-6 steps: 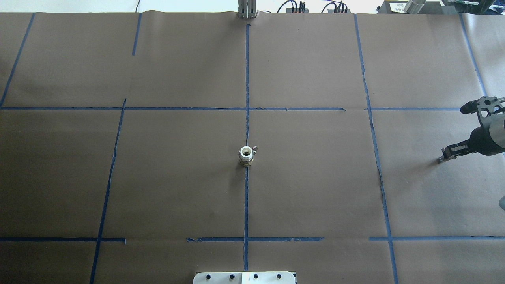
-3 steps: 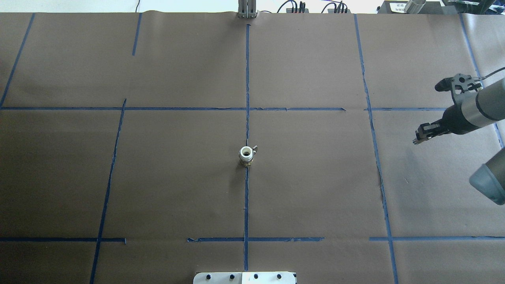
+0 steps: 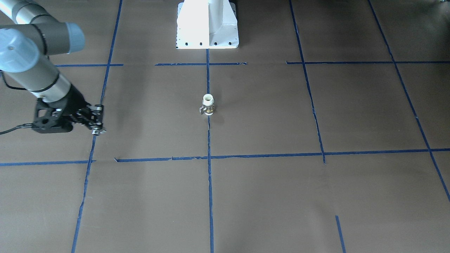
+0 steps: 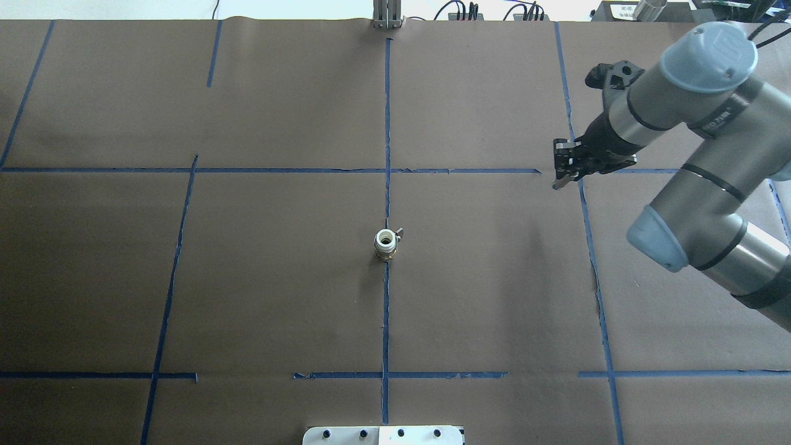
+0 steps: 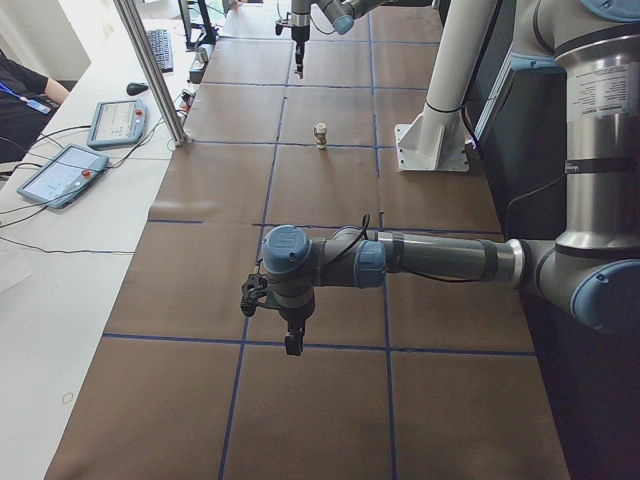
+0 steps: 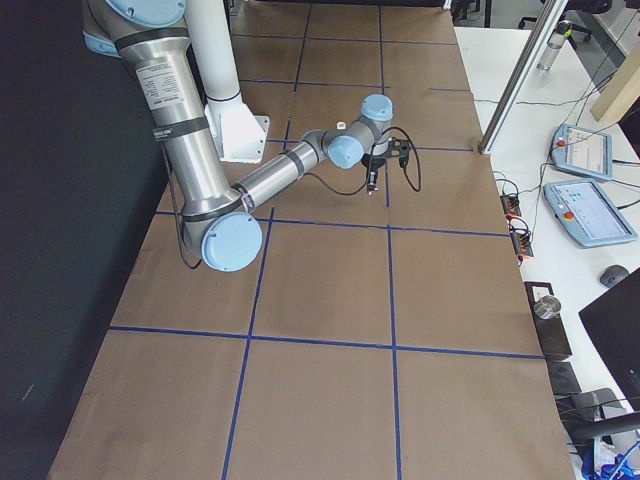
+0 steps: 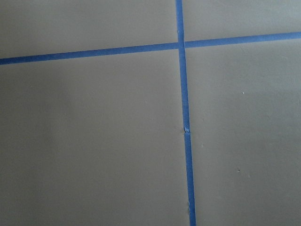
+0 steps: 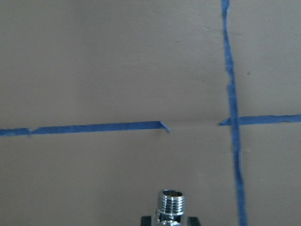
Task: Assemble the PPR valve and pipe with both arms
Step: 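Lift the chrome fitting with the right gripper and carry it above the white fitting, then lower the chrome fitting with the right gripper onto the white fitting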
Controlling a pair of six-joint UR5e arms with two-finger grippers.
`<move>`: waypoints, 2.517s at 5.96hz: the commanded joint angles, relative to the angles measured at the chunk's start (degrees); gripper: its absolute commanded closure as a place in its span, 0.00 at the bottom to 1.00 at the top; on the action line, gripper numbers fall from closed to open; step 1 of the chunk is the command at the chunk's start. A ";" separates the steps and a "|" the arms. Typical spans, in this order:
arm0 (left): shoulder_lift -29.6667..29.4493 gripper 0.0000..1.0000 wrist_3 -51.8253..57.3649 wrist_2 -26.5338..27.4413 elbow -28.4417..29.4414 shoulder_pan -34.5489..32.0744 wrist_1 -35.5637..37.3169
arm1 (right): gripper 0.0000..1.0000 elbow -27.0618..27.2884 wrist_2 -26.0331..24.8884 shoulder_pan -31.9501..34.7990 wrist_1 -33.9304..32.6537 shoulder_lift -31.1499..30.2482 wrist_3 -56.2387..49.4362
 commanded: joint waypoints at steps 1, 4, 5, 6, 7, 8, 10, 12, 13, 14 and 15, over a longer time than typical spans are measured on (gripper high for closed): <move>-0.39 0.00 -0.49 0.00 0.16 0.07 0.00 | 1.00 0.12 -2.52 -4.81 -2.25 8.25 12.29; -0.74 0.00 -2.69 0.00 0.16 0.24 -0.61 | 1.00 -0.32 -12.35 -14.48 -11.31 21.18 4.74; -0.74 0.00 -2.69 -0.09 0.25 0.24 -0.70 | 1.00 -0.41 -17.00 -17.81 -12.53 21.90 0.23; -0.74 0.00 -2.69 -0.09 0.25 0.24 -0.70 | 1.00 -0.50 -21.83 -20.89 -14.63 22.52 -4.69; -0.74 0.00 -2.69 -0.09 0.34 0.24 -0.70 | 1.00 -0.41 -22.05 -21.27 -18.48 23.22 -9.61; -0.74 0.00 -2.69 -0.09 0.34 0.24 -0.70 | 1.00 -0.50 -22.75 -22.23 -18.61 23.49 -10.35; -0.74 0.00 -2.69 -0.17 0.34 0.24 -0.70 | 1.00 -3.20 -24.69 -23.47 -18.69 26.28 -10.89; -0.74 0.00 -2.69 -0.88 0.43 0.24 -0.79 | 1.00 -4.45 -25.04 -23.47 -18.78 26.66 -10.98; -0.74 0.00 -2.69 -0.88 0.43 0.24 -0.70 | 1.00 -4.36 -25.13 -23.47 -20.26 26.83 -11.06; -0.74 0.00 -2.69 -0.97 0.43 0.24 -0.70 | 1.00 -4.36 -25.30 -23.47 -20.89 27.09 -12.20; -0.74 0.00 -2.69 -0.88 0.34 0.24 -0.70 | 1.00 -4.36 -25.30 -23.47 -20.89 27.01 -12.29</move>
